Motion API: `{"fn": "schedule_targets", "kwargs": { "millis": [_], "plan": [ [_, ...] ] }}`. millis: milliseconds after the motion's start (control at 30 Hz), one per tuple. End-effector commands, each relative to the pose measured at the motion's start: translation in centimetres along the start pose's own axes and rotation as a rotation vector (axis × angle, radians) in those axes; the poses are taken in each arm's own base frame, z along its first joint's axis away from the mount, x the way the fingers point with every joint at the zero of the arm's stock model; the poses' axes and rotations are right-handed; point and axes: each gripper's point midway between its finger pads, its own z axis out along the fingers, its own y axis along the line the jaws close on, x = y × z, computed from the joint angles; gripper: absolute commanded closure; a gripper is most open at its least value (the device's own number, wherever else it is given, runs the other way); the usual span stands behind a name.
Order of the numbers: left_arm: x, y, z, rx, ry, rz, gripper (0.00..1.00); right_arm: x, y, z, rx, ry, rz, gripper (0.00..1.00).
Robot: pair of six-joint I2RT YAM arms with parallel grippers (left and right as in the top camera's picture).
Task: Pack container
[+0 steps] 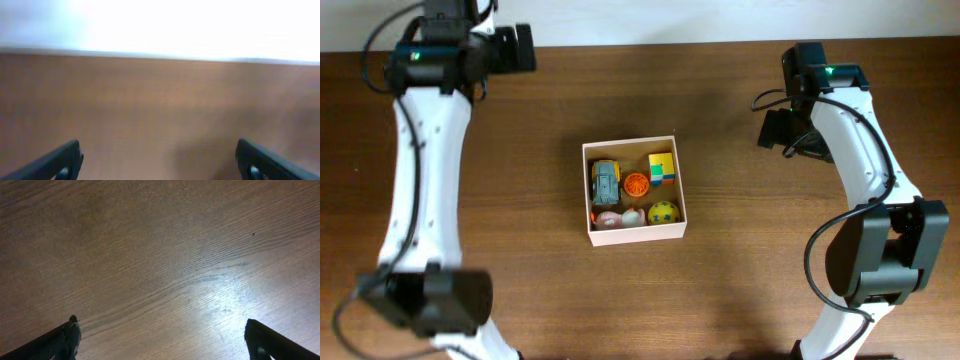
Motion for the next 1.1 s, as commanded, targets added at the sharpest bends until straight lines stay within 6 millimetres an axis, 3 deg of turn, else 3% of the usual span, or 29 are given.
{"fn": "schedule_targets", "kwargs": {
  "millis": [0, 200, 500, 700, 900, 1067],
  "plan": [
    [-1.7, -0.7, -5.3, 0.043, -0.142, 0.013, 0.01, 0.2, 0.1, 0.0, -0.001, 0.004, 0.001, 0.01],
    [0.5, -0.4, -8.0, 0.049, -0.282, 0.05, 0.01, 0.2, 0.1, 0.1, 0.0, 0.004, 0.001, 0.01],
    [7.7, 0.1, -11.8, 0.059, -0.427, 0.073, 0.01, 0.2, 0.1, 0.0, -0.001, 0.004, 0.001, 0.01],
    [12.4, 0.1, -14.2, 0.072, -0.497, 0.185, 0.01, 0.2, 0.1, 0.0, -0.001, 0.004, 0.001, 0.01],
    [17.8, 0.5, -15.2, 0.065, -0.539, 0.199, 0.01, 0.2, 0.1, 0.0, -0.001, 0.003, 0.002, 0.01],
    [22.3, 0.4, -14.5, 0.086, -0.559, 0.207, 0.01, 0.2, 0.1, 0.0, -0.001, 0.004, 0.001, 0.01]
  ]
}}
